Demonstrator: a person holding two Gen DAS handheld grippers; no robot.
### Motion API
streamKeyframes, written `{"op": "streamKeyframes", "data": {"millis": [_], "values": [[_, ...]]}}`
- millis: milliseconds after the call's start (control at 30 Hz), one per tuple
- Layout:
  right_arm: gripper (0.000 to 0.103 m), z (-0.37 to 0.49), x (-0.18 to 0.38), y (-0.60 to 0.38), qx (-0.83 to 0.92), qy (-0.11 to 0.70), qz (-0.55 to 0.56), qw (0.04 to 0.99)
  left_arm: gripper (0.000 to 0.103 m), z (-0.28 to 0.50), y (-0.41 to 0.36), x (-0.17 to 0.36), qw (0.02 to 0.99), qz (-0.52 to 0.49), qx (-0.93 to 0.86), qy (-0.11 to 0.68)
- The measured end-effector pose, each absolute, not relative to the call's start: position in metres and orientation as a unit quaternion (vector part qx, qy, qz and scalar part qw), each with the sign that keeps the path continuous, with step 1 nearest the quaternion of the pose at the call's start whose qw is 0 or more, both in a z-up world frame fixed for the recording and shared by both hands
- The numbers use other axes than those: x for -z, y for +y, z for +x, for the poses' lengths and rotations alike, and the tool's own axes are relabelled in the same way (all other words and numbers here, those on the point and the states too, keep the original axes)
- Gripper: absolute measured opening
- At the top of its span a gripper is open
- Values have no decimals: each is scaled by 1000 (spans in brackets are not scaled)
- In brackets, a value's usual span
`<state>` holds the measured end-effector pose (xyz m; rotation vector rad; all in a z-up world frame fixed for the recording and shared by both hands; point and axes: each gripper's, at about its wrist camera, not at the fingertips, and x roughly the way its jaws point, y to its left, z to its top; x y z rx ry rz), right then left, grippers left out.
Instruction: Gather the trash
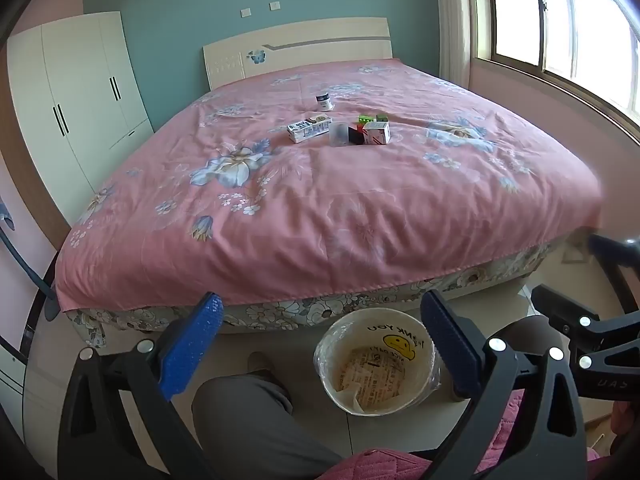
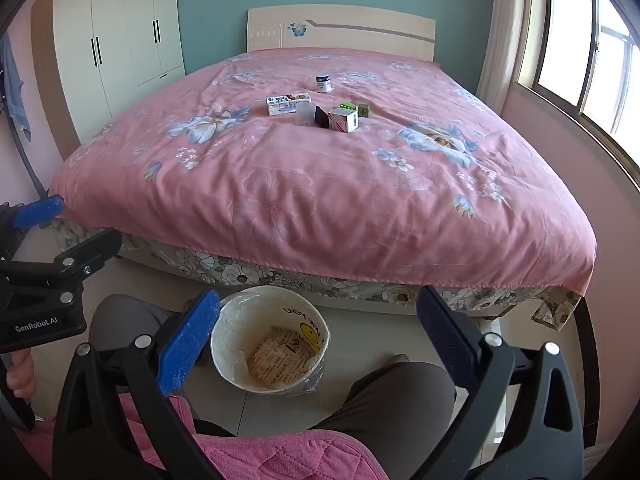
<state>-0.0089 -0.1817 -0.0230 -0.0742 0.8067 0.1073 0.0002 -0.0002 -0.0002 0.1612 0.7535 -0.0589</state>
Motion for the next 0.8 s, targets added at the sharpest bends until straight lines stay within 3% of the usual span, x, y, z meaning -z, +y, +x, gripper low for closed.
{"op": "streamKeyframes", "data": {"millis": [800], "values": [[97, -9, 24, -181, -52, 392, -36, 918, 101, -2, -3, 1, 926, 76, 35, 368]]}}
